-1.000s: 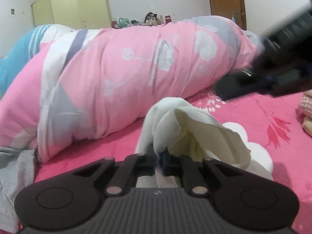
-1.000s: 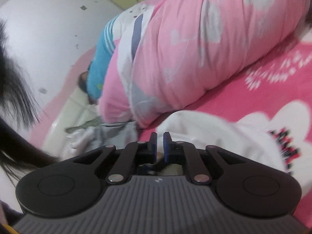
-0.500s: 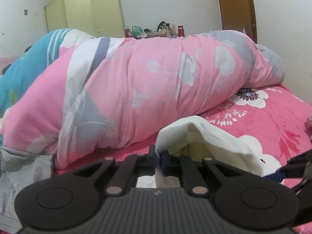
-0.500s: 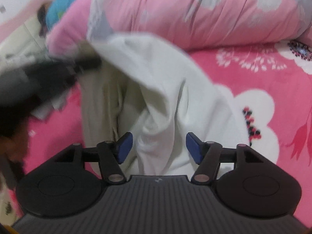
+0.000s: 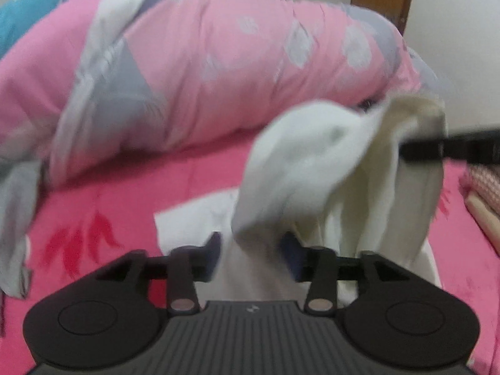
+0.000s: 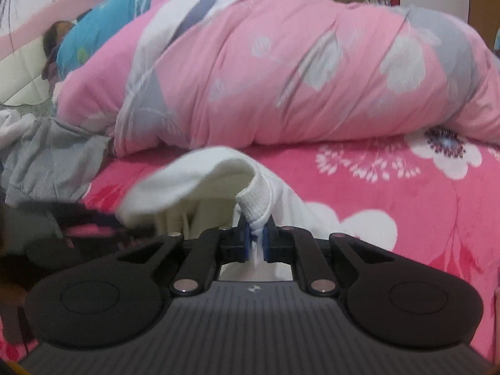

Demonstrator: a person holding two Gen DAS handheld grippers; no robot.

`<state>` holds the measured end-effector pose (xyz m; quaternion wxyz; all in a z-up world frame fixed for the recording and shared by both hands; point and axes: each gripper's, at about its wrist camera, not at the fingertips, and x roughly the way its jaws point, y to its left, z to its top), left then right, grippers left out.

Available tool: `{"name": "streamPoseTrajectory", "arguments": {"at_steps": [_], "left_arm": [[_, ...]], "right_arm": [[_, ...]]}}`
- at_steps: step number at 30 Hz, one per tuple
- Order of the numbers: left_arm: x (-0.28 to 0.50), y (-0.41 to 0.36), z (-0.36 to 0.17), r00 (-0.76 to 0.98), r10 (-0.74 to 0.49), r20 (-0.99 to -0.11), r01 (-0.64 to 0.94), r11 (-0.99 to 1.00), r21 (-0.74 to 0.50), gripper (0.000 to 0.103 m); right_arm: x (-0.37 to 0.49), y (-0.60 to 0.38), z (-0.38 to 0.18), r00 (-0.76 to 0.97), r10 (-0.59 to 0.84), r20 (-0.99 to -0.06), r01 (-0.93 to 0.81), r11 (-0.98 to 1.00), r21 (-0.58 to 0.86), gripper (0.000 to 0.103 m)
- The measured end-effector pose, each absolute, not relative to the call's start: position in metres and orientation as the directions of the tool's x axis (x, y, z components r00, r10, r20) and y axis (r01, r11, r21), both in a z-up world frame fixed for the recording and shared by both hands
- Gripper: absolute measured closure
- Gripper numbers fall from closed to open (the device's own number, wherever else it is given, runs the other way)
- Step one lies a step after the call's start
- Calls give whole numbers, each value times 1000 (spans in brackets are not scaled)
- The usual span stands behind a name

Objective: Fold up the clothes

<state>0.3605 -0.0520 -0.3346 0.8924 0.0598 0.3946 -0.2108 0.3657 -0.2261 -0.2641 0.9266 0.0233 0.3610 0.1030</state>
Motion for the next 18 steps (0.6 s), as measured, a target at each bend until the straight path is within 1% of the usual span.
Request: {"name": "streamPoseTrajectory", "arguments": {"at_steps": [4,6,7,8,9,10,11,18], "left_arm": [[361,-56,-348,609,-302,-734,424,905,-20,52],[365,-54,-351,618,-289,-731,407,913,-16,55],[368,-53,-352,621,-285,-730,398,917,-20,63],[370,-52,-352,622,-287,-729,393,919,-26,74],[373,-51,-352,623,-288,-727,388,921,-32,79],[374,-50,-352,626,-288,-725,385,922,-34,91],[374,-49,-350,634,-285,-719,386,922,-25,98],[354,-29,-324,724,-274,-633,378,925,33,99]], "right_arm": [[359,-220,-256,739,192,-646,-165,981,102,98],[353,-220,-250,748,180,-638,-153,983,99,98],[350,-220,-247,753,175,-635,-147,984,97,98],[347,-220,-244,757,169,-631,-141,985,95,98],[344,-220,-241,763,165,-626,-135,986,95,98],[341,-219,-238,768,156,-621,-127,988,90,98],[338,-218,-236,773,146,-617,-119,989,84,98],[317,-209,-222,806,78,-587,-64,997,45,98]]}}
